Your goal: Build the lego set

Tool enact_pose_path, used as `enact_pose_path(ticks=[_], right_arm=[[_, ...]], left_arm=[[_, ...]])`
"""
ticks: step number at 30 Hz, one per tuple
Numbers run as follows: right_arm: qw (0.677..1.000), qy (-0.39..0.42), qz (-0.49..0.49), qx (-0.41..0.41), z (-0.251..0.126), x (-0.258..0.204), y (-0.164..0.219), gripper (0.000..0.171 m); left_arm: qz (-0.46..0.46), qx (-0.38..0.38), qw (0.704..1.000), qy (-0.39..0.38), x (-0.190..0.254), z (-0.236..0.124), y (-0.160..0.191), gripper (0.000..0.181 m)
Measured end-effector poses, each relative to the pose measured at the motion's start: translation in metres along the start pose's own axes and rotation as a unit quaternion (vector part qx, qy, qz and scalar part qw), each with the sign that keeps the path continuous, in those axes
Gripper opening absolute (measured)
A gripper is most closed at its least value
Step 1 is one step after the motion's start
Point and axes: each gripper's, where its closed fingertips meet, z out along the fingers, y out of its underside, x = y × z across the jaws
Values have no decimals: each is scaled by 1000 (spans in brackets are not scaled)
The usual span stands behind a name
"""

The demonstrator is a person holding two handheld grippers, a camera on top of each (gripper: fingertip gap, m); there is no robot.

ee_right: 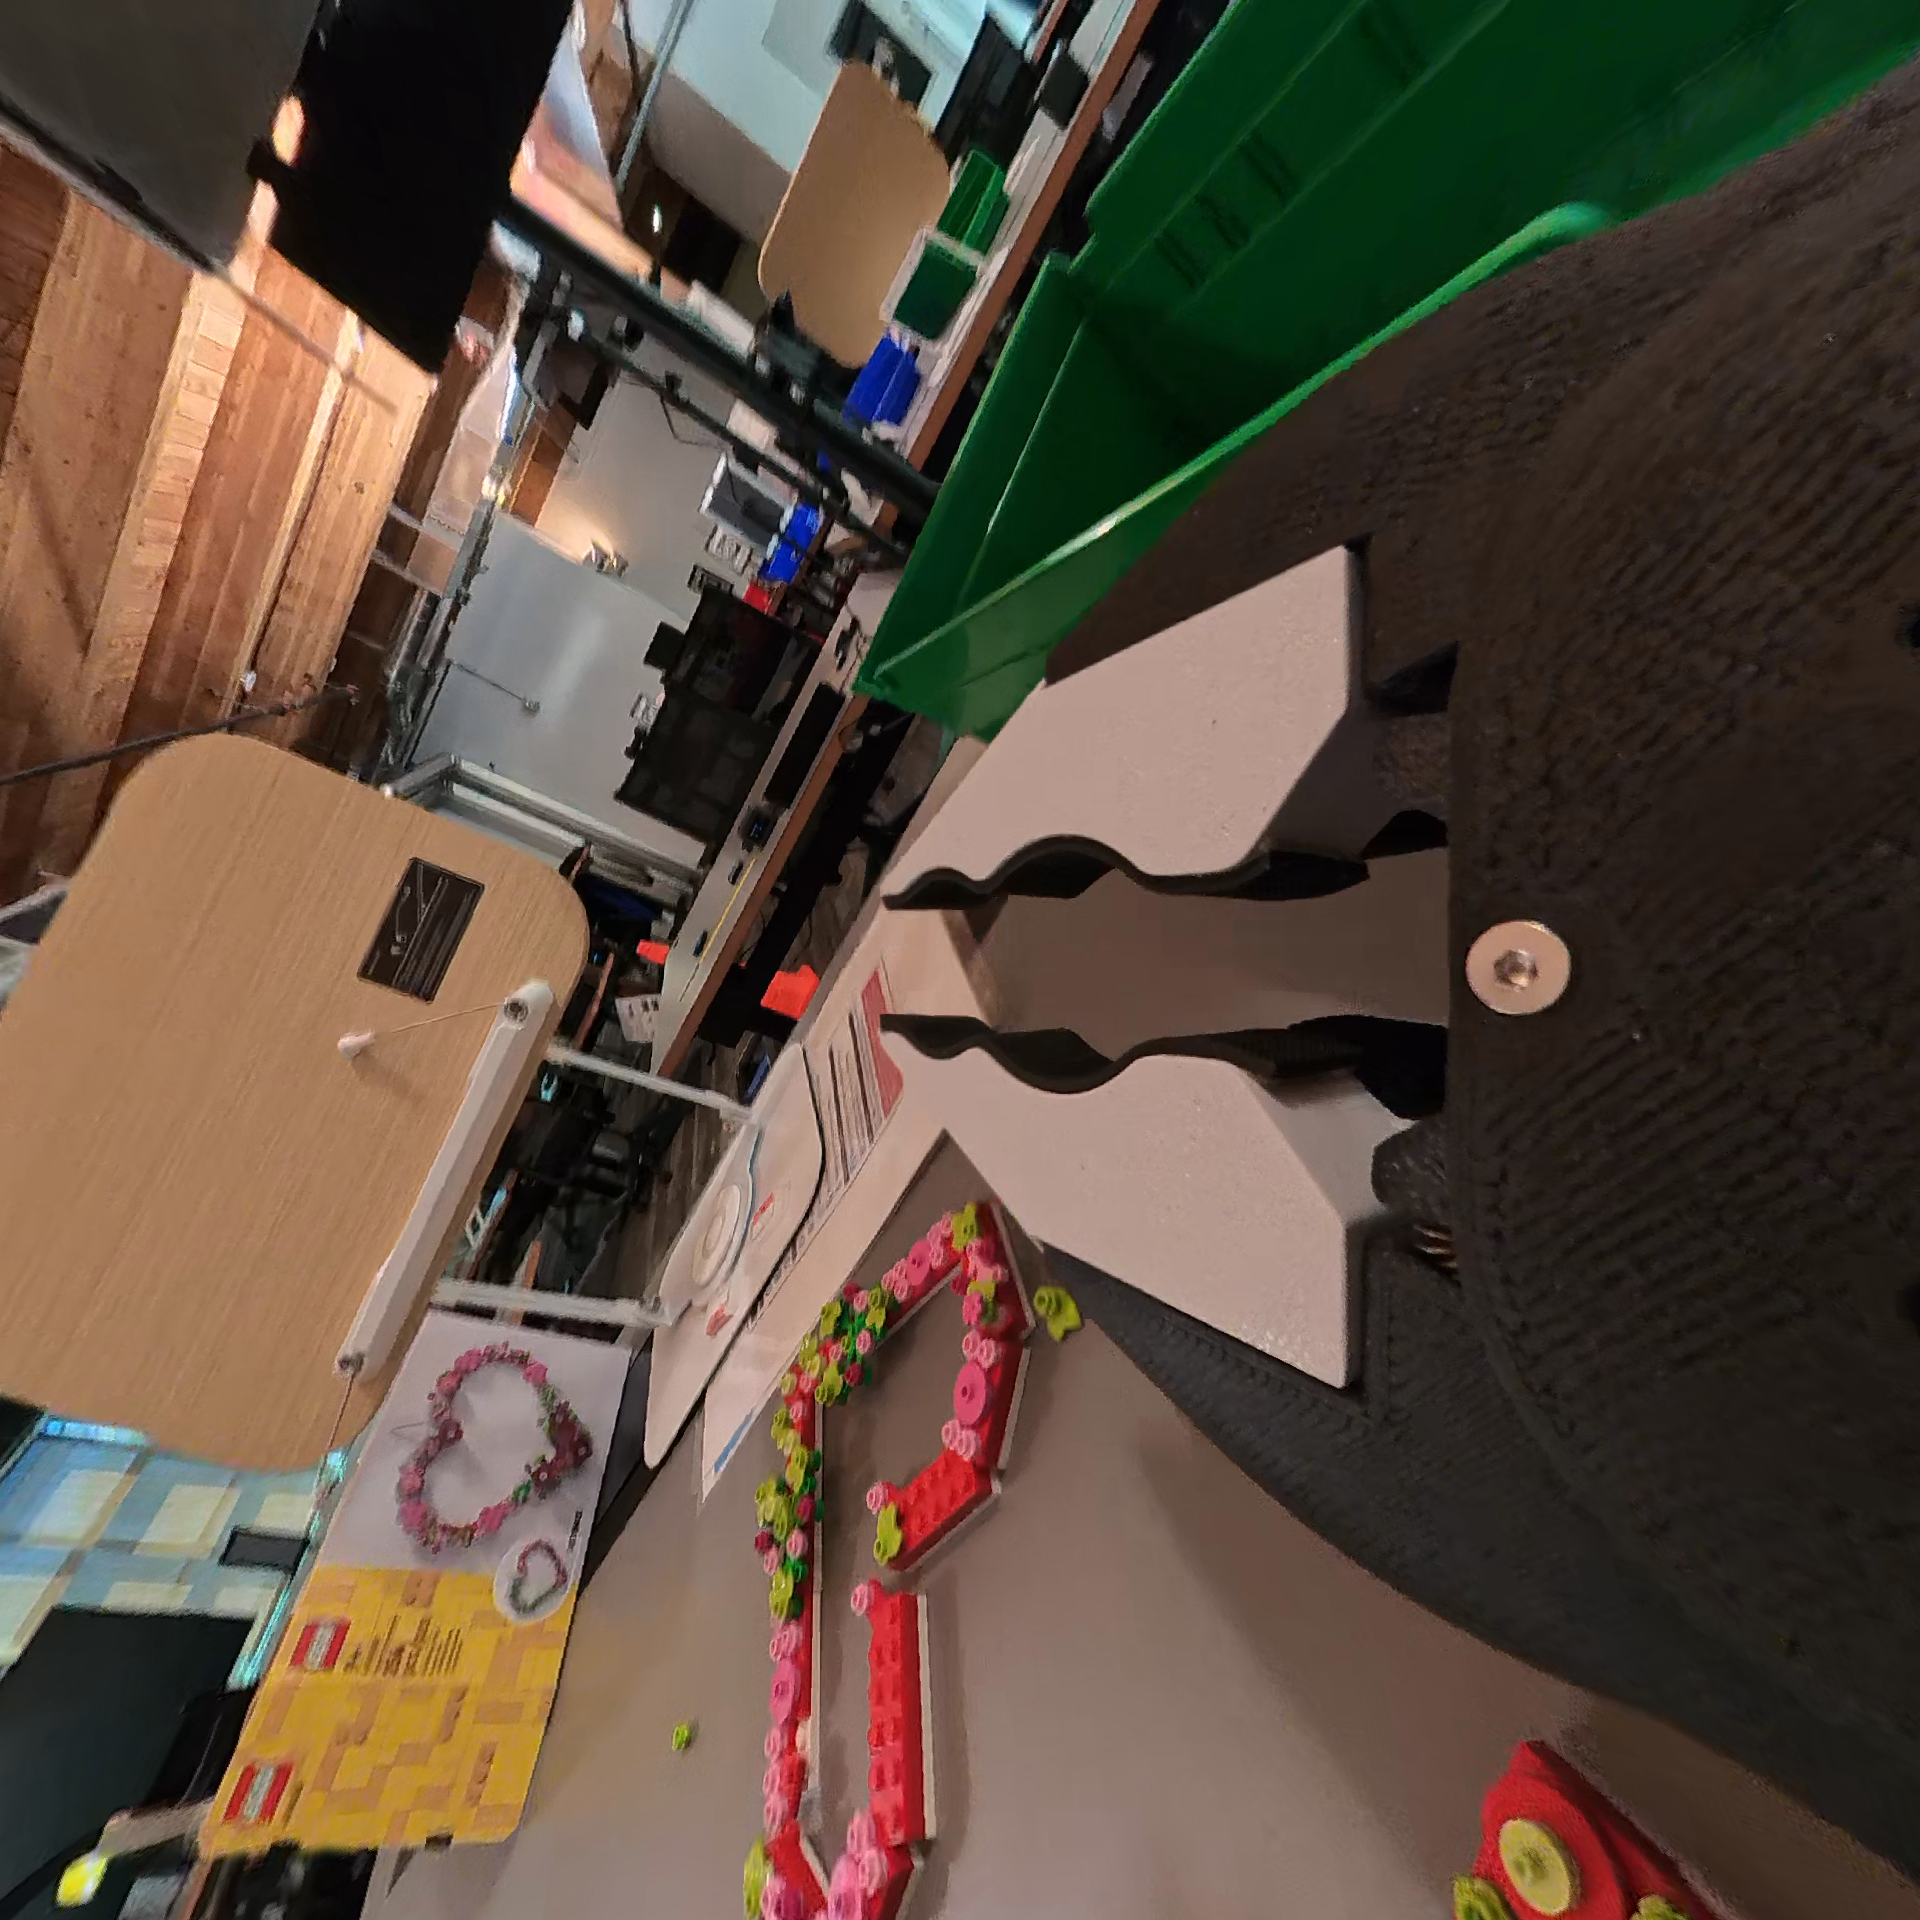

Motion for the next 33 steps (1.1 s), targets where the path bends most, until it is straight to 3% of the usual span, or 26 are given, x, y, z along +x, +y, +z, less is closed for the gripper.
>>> enact_pose_path(ticks=[6,10,12,16,21,28,33], right_arm=[[999,30,-19,-13,-10,4,0,19],[993,-108,-3,-50,-1,-40,-1,20],[977,-195,0,-86,5,-62,1,17],[914,-356,21,-192,12,-97,24,20],[865,-436,-43,-245,25,-105,48,23],[812,-512,-57,-276,32,-101,68,22],[790,-547,-29,-275,31,-99,66,22]], left_arm=[[59,32,998,-13,6,-6,-26,27],[72,34,997,-7,12,-7,-28,27],[66,28,997,-1,14,-6,-24,27],[57,19,998,11,17,-3,-16,27],[52,12,999,13,16,-2,-11,27],[46,2,999,18,14,1,-2,26],[34,-7,999,18,10,5,5,27]])
